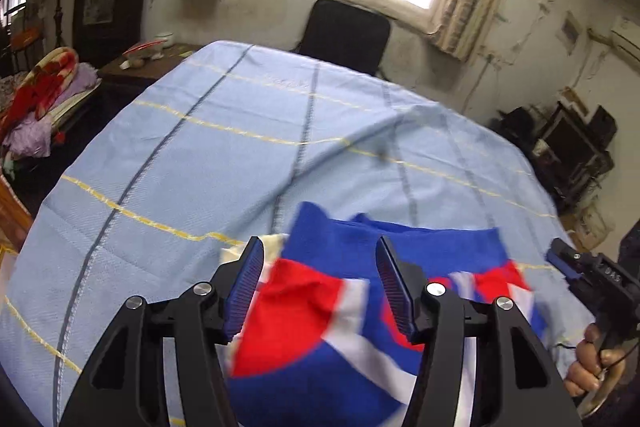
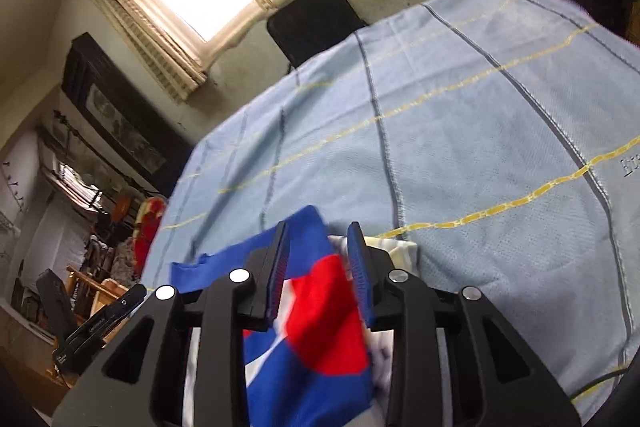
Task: Fold large clothes
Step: 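Fold the held hem up toward the hood with both grippers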
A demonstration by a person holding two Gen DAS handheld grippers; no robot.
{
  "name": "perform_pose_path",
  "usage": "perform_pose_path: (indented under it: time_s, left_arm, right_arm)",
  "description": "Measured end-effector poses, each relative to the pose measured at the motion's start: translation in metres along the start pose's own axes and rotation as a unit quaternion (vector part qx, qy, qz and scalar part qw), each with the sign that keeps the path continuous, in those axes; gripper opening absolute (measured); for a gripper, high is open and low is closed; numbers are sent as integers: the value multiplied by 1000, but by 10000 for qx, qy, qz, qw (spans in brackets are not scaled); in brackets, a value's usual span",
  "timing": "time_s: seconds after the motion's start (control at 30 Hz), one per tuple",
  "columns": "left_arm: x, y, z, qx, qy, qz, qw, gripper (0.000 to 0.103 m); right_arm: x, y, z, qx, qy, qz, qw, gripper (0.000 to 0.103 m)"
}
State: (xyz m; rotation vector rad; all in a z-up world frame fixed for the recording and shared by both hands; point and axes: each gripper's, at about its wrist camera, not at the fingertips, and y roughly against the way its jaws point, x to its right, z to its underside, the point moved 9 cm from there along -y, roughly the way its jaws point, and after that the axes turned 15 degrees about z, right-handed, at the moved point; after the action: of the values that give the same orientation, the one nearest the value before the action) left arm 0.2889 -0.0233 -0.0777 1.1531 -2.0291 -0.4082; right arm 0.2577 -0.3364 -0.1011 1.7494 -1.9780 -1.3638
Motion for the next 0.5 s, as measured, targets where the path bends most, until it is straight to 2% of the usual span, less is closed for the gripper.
perform_pose_path:
  time_s: [0.07,0.2,0.33,0.4,0.47,0.5]
  left_arm:
    - [22,2,6,-146,-177,136,9996,58]
    - [52,-3,29,-476,-556,54,9973,59]
    - [54,-21,58,-734,-622,-43,9953,59]
    - [43,-35,71,-890,-539,-127,9945,59]
    - [29,-48,82,-1045,-596,-342,9921,60]
    - [28,-50,84,-1037,-756,-453,9907,60]
  right_arm:
    - [-15,14,7,9,174,-193,9997,30]
    - [-51,30,41,-185,844,-359,9956,30]
    - [-68,31,79,-524,1246,-409,9900,30]
    - [-67,24,96,-697,1420,-307,9869,30]
    - [-53,9,110,-881,1604,113,9830,26]
    - [-44,1,115,-993,1588,213,9821,18]
